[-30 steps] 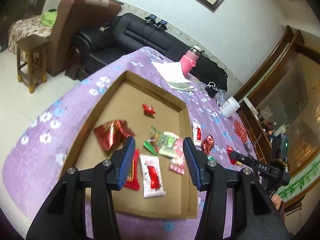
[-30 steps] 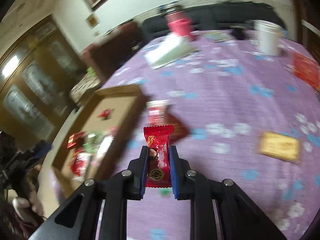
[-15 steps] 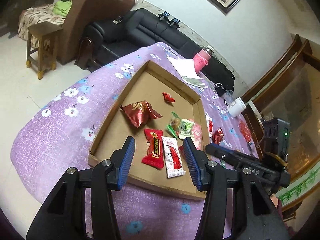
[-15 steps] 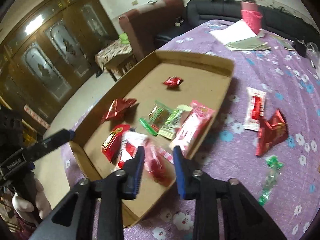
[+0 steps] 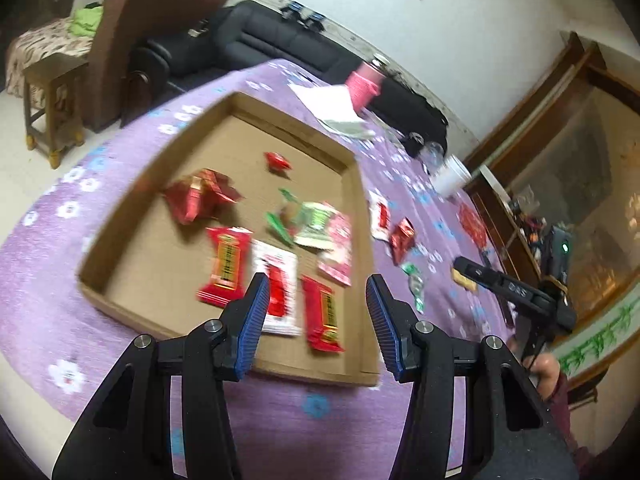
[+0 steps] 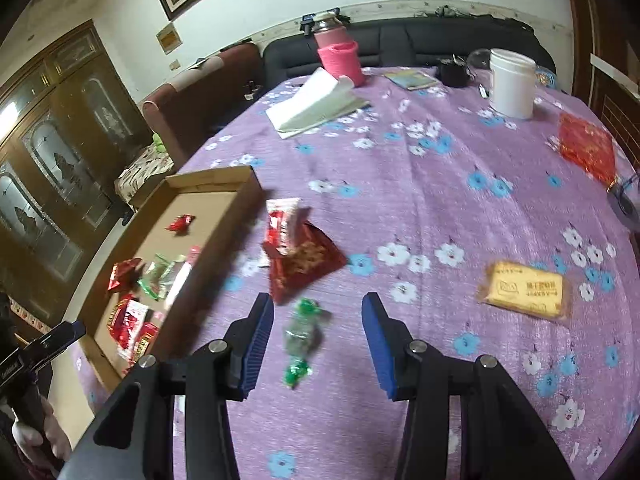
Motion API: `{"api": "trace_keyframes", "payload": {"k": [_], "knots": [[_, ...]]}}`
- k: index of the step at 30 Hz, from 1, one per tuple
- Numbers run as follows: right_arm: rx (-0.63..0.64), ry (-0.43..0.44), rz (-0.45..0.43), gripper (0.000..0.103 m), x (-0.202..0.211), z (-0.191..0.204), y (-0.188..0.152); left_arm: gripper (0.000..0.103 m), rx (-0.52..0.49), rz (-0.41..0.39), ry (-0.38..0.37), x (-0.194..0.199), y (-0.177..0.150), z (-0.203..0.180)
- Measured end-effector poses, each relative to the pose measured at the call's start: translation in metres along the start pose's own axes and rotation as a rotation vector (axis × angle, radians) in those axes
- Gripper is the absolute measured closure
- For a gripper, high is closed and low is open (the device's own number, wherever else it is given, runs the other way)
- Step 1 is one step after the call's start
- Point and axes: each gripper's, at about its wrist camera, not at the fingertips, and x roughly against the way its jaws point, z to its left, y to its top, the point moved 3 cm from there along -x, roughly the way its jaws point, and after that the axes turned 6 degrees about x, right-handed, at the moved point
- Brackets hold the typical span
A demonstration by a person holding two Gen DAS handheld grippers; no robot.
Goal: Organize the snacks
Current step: 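Move both open tools back toward the remaining snacks on the table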
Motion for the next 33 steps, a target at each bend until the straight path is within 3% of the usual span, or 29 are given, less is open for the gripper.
{"api": "trace_keyframes", "payload": {"k": [9, 15, 16, 17, 20, 21, 33], "knots": [[-0.078, 0.072, 0.053, 0.041, -0.054, 0.003, 0.027, 0.053, -0.114, 0.049, -0.012, -0.012, -0.021, -0.038], [-0.053, -0.001, 0.102, 0.041, -0.089, 0.016, 0.039, 0.053, -0.135, 0.064, -0.011, -0.015, -0.026, -0.046], [-0.038, -0.009, 0.103, 0.044, -0.091, 0.018, 0.039, 0.053, -0.137, 0.066, -0.011, -0.015, -0.026, -0.047], [-0.018, -0.012, 0.102, 0.055, -0.090, 0.020, 0.038, 0.053, -0.139, 0.070, -0.011, -0.016, -0.027, -0.048], [0.016, -0.040, 0.096, 0.073, -0.084, 0.019, 0.035, 0.053, -0.143, 0.082, -0.011, -0.021, -0.030, -0.051], [0.017, -0.035, 0.094, 0.075, -0.079, 0.017, 0.033, 0.053, -0.145, 0.088, -0.014, -0.023, -0.031, -0.053], [-0.030, -0.093, 0.058, 0.075, -0.021, -0.053, -0.011, 0.053, -0.248, 0.202, -0.042, -0.060, -0.054, -0.096]]}}
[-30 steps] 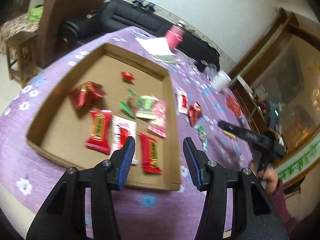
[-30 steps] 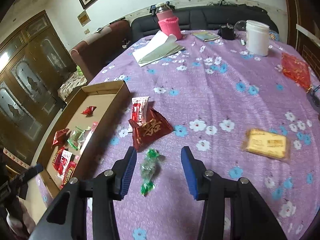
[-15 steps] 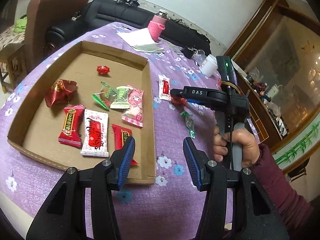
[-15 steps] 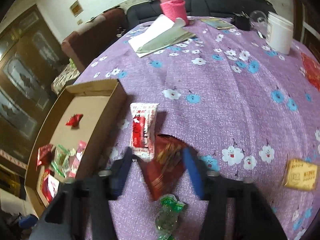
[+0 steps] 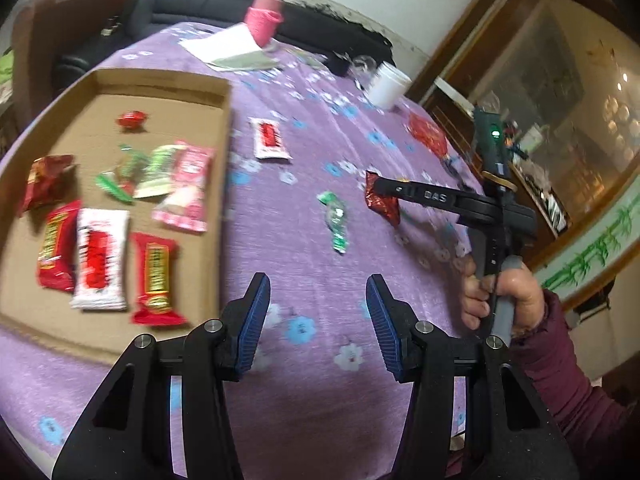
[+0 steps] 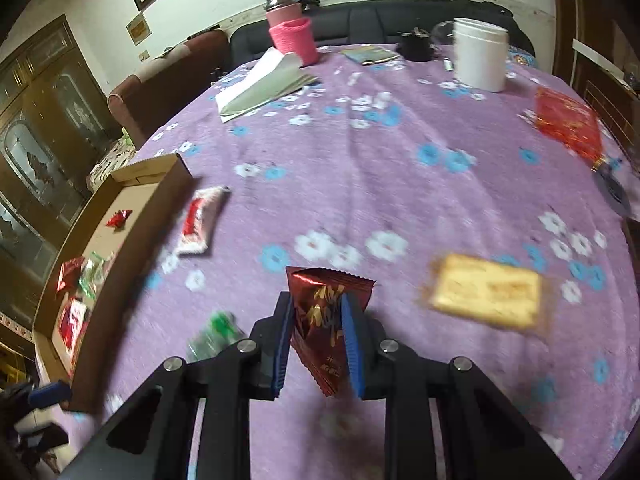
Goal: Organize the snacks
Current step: 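Move both open tools back toward the remaining snacks on the table, then grasp green-wrapped candy with left gripper while right grasps dark red triangular packet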
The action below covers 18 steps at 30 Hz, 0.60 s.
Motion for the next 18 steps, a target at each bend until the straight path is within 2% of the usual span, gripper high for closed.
{"api": "trace_keyframes", "payload": {"k": [8, 12, 15, 18], "knots": [[-0.017, 0.034, -0.061, 0.073, 0.018, -0.028, -0.022, 0.053, -0.128, 0.048, 0.072, -0.061, 0.018, -0.039], [-0.031, 0.081, -0.078, 0.049, 0.017, -0.032, -0.025, 0.053, -0.187, 0.073, 0.121, -0.096, 0.032, -0.049], [-0.032, 0.081, -0.076, 0.042, 0.013, -0.033, -0.025, 0.053, -0.211, 0.088, 0.149, -0.115, 0.038, -0.050], [-0.045, 0.102, -0.074, 0.042, 0.011, -0.035, -0.026, 0.053, -0.243, 0.087, 0.174, -0.128, 0.042, -0.052]]}}
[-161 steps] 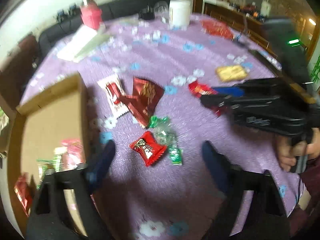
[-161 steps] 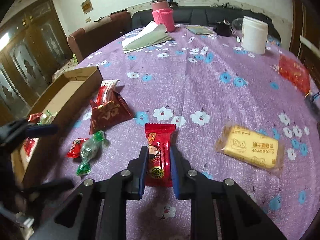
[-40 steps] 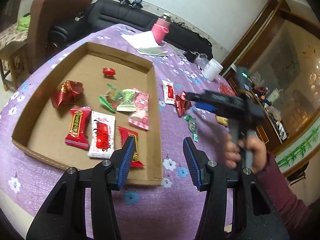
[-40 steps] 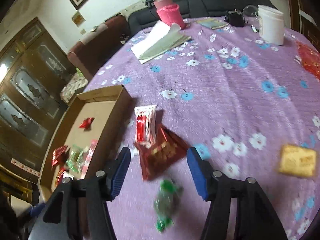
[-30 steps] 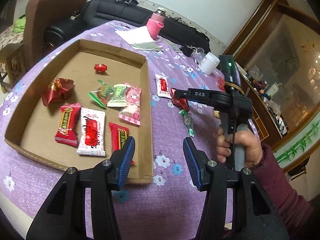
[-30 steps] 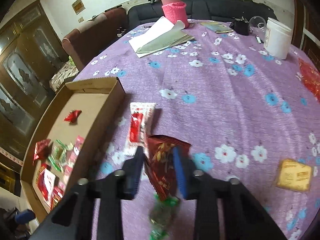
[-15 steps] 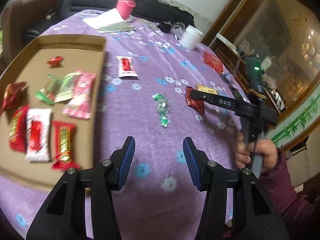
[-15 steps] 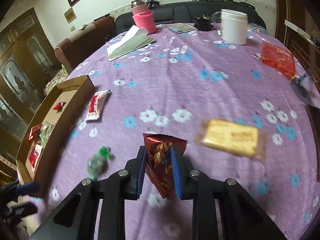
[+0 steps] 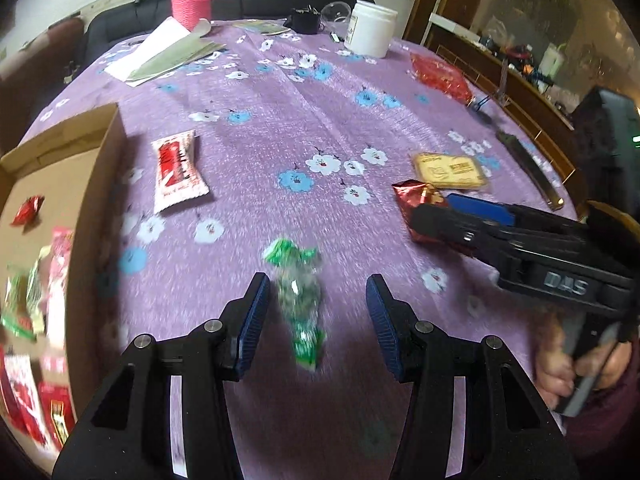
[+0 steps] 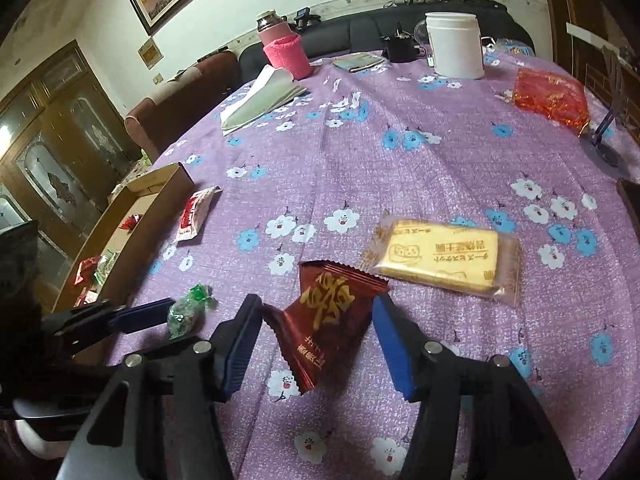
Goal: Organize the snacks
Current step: 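Grasp green-wrapped candy with left gripper while right grasps dark red triangular packet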
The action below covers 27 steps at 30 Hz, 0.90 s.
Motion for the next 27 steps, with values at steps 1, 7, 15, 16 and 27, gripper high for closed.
{"api": "trace_keyframes", "payload": {"k": [1, 7, 15, 16, 27], "knots": [[-0.001, 0.003, 0.000, 0.042, 0.000, 0.000, 0.000, 0.054, -0.017, -0.006, 0.015, -0.002, 0.001, -0.003], [0.060, -0.023, 0.007, 0.042, -0.007, 0.012, -0.001, 0.083, -0.046, -0.033, 0.060, -0.004, 0.000, -0.005], [0.100, -0.085, -0.010, 0.066, -0.004, 0.018, -0.004, 0.083, 0.073, -0.066, -0.036, 0.021, -0.008, 0.019], [0.093, -0.086, -0.019, 0.066, -0.002, 0.017, -0.004, 0.083, 0.090, -0.075, -0.055, 0.027, -0.011, 0.023], [0.113, -0.057, -0.064, 0.066, 0.019, 0.043, -0.003, 0.082, 0.229, -0.202, -0.098, 0.105, -0.027, 0.072]]}}
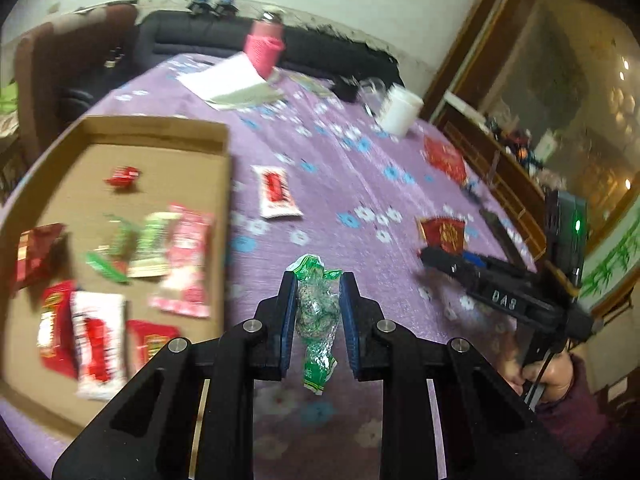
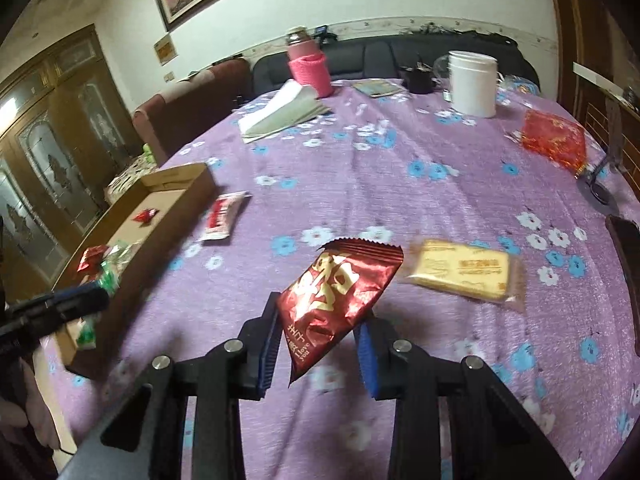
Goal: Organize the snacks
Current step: 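Grasp green-wrapped candy with left gripper while right grasps dark red triangular packet, then carry both held snacks over the cardboard box and open both grippers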
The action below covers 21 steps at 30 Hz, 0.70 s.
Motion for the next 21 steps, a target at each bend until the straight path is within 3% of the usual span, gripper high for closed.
{"api": "trace_keyframes", "payload": {"k": [9, 21], "knots": [[0.093, 0.039, -0.006, 0.066, 0.006, 0.053, 0.008, 0.082, 0.112, -0.091, 0.029, 0.048, -0.001, 0.051], [0.152, 0.080, 0.024, 0.065, 0.001, 0.097, 0.010, 0.082, 0.211, -0.134, 0.036, 0.068, -0.006, 0.091]]}}
